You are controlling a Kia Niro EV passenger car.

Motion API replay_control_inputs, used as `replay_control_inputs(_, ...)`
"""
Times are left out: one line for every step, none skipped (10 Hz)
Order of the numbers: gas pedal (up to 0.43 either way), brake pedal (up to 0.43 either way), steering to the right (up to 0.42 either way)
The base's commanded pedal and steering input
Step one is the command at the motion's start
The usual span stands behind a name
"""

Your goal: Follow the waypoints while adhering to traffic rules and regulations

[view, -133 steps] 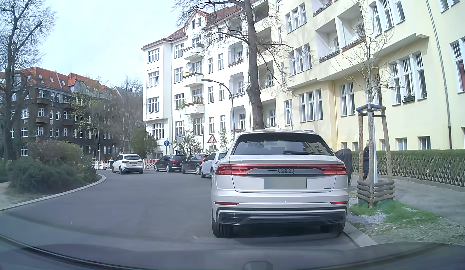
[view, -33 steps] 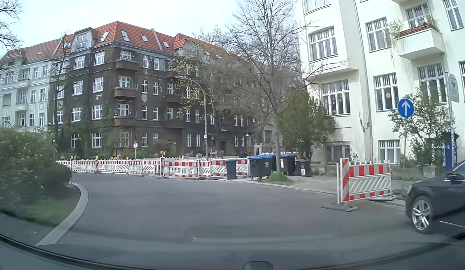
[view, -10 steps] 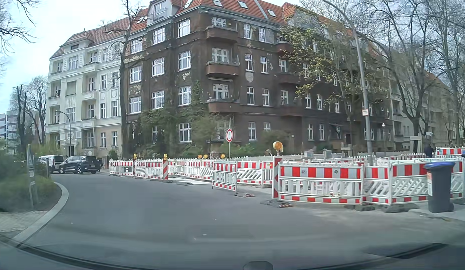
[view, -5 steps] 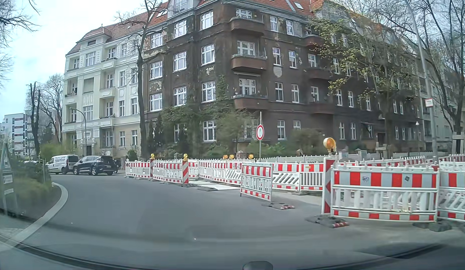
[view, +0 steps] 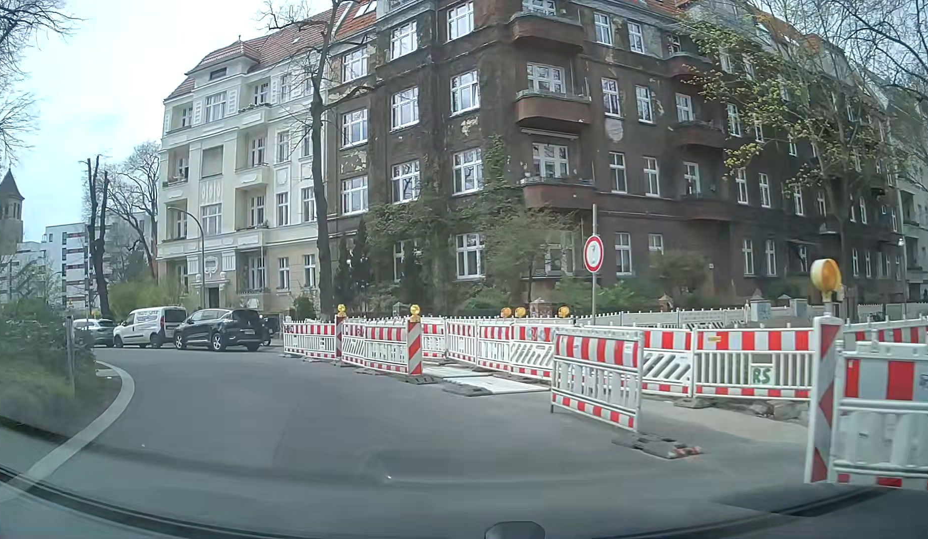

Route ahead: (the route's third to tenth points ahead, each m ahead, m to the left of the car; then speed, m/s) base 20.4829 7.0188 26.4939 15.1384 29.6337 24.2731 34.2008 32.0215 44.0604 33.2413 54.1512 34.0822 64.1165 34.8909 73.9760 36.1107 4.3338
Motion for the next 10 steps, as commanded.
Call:
replay_control_inputs(0.047,0.0,-0.183)
replay_control_inputs(0.047,0.0,-0.183)
replay_control_inputs(0.047,0.0,-0.183)
replay_control_inputs(0.047,0.0,-0.183)
replay_control_inputs(0.047,0.0,-0.184)
replay_control_inputs(0.047,0.0,-0.186)
replay_control_inputs(0.047,0.0,-0.191)
replay_control_inputs(0.047,0.0,-0.193)
replay_control_inputs(0.047,0.0,-0.193)
replay_control_inputs(0.047,0.0,-0.193)
